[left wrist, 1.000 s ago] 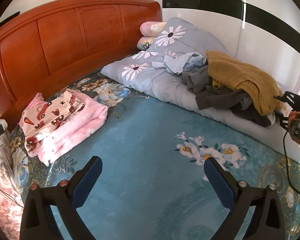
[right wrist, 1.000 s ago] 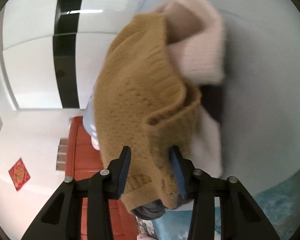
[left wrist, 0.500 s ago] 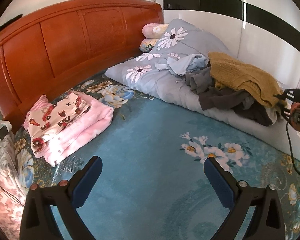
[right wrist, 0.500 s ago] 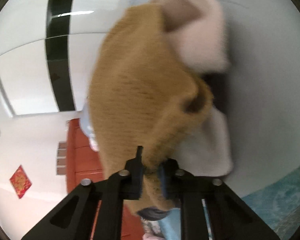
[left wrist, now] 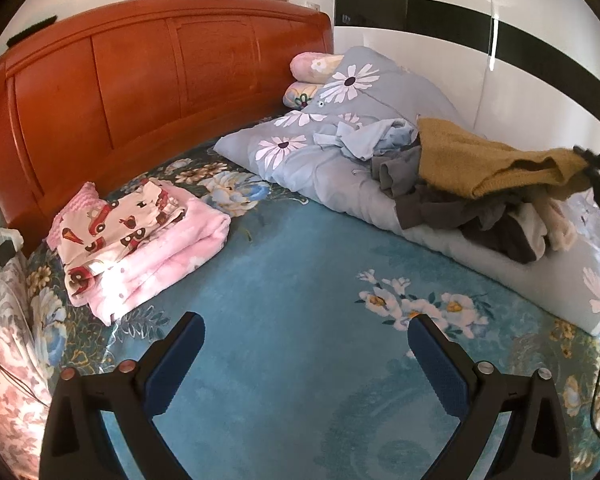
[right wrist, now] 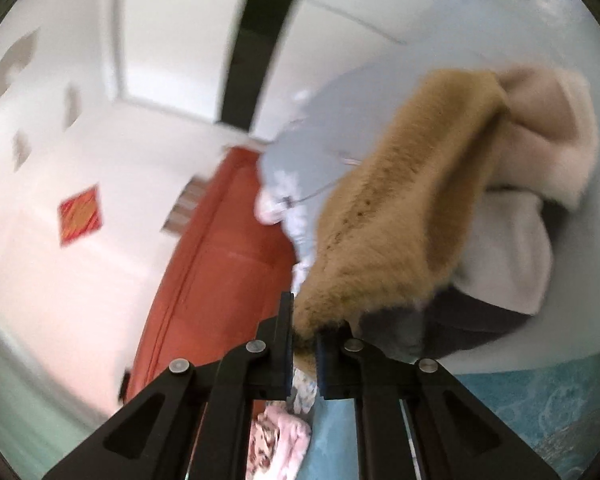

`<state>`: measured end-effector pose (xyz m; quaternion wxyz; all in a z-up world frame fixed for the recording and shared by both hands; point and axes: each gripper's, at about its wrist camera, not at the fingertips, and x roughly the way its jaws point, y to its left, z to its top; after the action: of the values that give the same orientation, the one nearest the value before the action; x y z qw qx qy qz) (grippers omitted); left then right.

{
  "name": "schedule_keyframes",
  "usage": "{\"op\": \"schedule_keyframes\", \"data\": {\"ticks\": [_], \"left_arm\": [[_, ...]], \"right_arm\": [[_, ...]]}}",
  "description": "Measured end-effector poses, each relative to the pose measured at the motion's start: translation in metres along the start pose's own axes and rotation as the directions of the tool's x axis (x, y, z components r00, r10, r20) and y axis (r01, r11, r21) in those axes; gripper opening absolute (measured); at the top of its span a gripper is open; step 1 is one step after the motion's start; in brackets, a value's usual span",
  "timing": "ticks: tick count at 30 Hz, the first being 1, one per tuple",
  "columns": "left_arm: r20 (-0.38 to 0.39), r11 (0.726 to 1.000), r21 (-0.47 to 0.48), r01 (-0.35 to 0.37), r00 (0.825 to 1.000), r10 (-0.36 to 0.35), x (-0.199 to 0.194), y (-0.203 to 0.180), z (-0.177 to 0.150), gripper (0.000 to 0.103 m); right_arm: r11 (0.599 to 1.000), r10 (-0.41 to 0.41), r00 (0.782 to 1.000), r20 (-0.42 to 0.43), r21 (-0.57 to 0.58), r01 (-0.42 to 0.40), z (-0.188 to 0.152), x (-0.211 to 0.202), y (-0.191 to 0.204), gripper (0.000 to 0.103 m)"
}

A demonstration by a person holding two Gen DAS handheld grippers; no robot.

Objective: Fold clothes
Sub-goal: 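Lift the mustard sweater off the pile with the right gripper onto the bedspread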

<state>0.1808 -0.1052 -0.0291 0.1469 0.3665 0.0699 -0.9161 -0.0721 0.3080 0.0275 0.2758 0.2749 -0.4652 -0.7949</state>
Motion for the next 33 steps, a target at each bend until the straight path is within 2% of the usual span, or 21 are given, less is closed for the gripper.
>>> {"op": "schedule_keyframes", "data": {"ticks": [5, 9, 11, 13, 15, 16, 20, 23, 27, 30, 32, 33], "left_arm": [[0.023, 1.0, 0.001, 0.004, 1.0, -0.004, -0.011, 0.0, 0.002, 0.103], [0.038, 0.999, -0.035, 0.01, 0.999, -0.009, -0.019, 0.009, 0.004, 0.103], [0.041, 0.997, -0.069, 0.018, 0.999, -0.015, -0.022, 0.016, 0.006, 0.103], [0.052, 0.994, -0.112, 0.017, 0.999, -0.011, -0.026, 0.027, 0.007, 0.103], [0.063, 0.989, -0.148, 0.0, 0.998, 0.009, -0.031, 0.04, 0.008, 0.103], [0.066, 0.986, -0.169, -0.013, 0.997, 0.025, -0.033, 0.049, 0.008, 0.103], [0.067, 0.967, -0.248, -0.065, 0.994, 0.084, -0.04, 0.087, 0.003, 0.103], [0.041, 0.947, -0.312, -0.073, 0.995, 0.09, -0.039, 0.113, -0.005, 0.103], [-0.058, 0.917, -0.397, -0.024, 0.998, 0.002, -0.017, 0.128, -0.021, 0.103], [-0.178, 0.87, -0.493, -0.016, 0.981, -0.082, 0.008, 0.133, -0.038, 0.103], [-0.251, 0.836, -0.548, -0.026, 0.958, -0.135, 0.025, 0.134, -0.05, 0.103], [-0.283, 0.822, -0.568, -0.029, 0.945, -0.162, 0.033, 0.133, -0.056, 0.103]], "right_arm": [[0.988, 0.083, 0.994, -0.074, -0.121, -0.092, -0.028, 0.001, 0.055, 0.009], [0.958, 0.157, 0.965, -0.209, -0.205, -0.2, -0.086, -0.014, 0.082, 0.009], [0.935, 0.195, 0.939, -0.282, -0.236, -0.265, -0.122, -0.021, 0.097, 0.009], [0.916, 0.234, 0.909, -0.345, -0.236, -0.326, -0.153, -0.01, 0.096, 0.009], [0.9, 0.275, 0.857, -0.437, -0.198, -0.39, -0.195, 0.014, 0.105, 0.009], [0.898, 0.269, 0.837, -0.477, -0.191, -0.397, -0.217, 0.024, 0.106, 0.009], [0.921, 0.126, 0.799, -0.589, -0.23, -0.314, -0.296, 0.059, 0.099, 0.009], [0.955, -0.023, 0.791, -0.611, -0.247, -0.162, -0.329, 0.089, 0.067, 0.009], [0.973, -0.14, 0.742, -0.655, -0.231, -0.022, -0.356, 0.107, 0.023, 0.011], [0.955, -0.198, 0.705, -0.681, -0.297, -0.019, -0.369, 0.097, 0.016, 0.016], [0.931, -0.243, 0.683, -0.689, -0.363, -0.035, -0.376, 0.082, 0.013, 0.041], [0.916, -0.268, 0.677, -0.686, -0.4, -0.043, -0.377, 0.075, 0.012, 0.045]]}}
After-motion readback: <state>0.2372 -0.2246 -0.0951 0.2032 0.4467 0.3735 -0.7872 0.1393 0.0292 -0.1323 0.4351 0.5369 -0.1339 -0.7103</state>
